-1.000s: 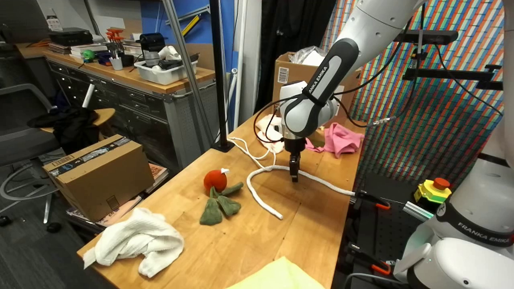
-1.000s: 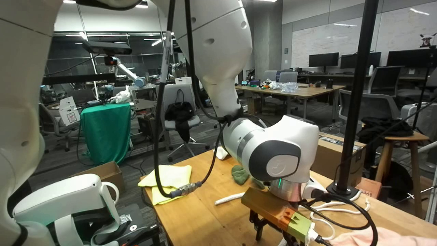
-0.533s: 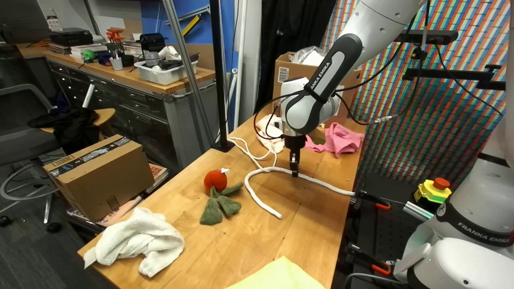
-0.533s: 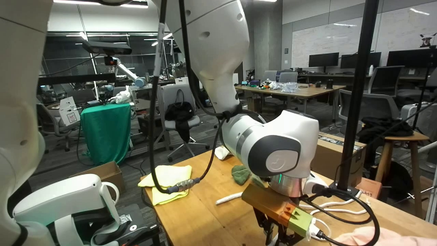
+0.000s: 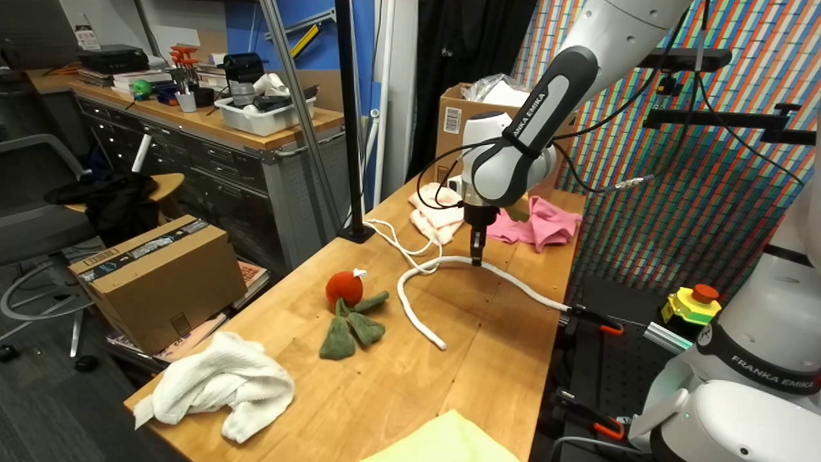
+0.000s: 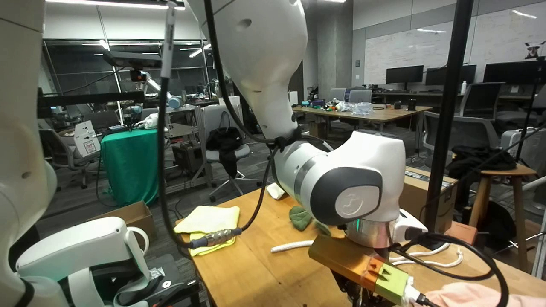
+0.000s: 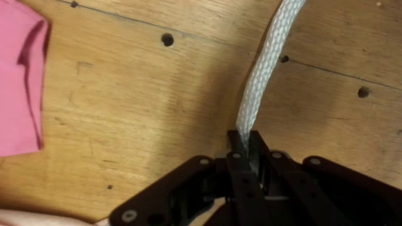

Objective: Separate the objects on the heap

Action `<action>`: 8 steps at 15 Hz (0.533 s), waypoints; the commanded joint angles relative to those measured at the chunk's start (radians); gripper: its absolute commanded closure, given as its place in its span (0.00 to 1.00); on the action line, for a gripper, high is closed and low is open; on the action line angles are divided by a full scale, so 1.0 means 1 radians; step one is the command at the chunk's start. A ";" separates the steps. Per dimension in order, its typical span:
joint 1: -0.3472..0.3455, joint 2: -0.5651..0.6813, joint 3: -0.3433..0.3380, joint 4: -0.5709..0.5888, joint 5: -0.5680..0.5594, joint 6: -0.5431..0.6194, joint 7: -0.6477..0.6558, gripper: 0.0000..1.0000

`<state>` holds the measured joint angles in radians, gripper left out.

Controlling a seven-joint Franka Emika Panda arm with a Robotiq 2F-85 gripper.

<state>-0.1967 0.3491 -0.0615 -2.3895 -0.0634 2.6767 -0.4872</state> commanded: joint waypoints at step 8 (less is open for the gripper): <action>-0.021 -0.279 -0.098 -0.192 -0.095 0.201 0.050 0.97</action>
<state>-0.2065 0.1611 -0.1486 -2.5066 -0.1410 2.8204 -0.4542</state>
